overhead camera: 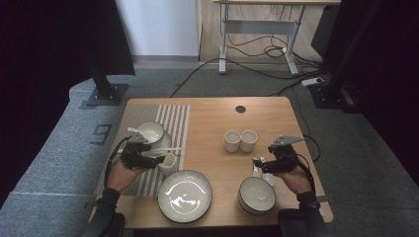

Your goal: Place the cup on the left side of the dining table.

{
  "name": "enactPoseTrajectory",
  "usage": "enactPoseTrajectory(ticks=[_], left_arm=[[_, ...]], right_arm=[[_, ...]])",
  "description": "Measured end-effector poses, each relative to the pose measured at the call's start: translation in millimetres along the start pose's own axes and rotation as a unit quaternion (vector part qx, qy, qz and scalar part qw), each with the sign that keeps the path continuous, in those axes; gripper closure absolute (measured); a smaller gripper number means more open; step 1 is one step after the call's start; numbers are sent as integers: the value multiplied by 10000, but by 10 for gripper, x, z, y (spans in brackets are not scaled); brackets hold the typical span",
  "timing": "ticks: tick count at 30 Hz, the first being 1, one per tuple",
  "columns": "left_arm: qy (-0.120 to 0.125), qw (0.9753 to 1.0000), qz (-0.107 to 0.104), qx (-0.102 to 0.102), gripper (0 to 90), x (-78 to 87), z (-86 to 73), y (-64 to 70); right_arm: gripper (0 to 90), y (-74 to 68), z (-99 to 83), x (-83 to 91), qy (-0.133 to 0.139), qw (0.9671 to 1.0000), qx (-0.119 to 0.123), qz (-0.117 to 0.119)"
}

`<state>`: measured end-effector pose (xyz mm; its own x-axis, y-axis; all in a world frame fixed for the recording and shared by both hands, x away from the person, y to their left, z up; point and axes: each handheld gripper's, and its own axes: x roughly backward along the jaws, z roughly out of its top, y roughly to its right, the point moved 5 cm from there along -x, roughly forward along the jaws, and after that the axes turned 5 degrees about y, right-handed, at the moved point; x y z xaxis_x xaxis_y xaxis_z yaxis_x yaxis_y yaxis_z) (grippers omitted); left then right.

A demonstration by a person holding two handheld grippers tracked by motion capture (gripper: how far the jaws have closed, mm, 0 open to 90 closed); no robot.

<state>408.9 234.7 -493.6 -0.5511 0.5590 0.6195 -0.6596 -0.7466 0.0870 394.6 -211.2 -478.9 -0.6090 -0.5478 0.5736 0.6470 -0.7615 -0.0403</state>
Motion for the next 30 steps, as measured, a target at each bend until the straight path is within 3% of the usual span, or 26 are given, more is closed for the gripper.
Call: enactPoseTrajectory(ticks=[13, 20, 30], left_arm=[[319, 9992, 254, -5, 2, 192, -316, -31], [395, 9985, 361, 131, 0, 204, -522, -77], [311, 9978, 551, 189, 0, 147, -792, -125]], right_arm=[[51, 101, -131, 134, 102, 9986, -170, -482], [27, 182, -288, 181, 94, 9970, -301, -713], [37, 274, -534, 193, 85, 9936, -477, -1024]])
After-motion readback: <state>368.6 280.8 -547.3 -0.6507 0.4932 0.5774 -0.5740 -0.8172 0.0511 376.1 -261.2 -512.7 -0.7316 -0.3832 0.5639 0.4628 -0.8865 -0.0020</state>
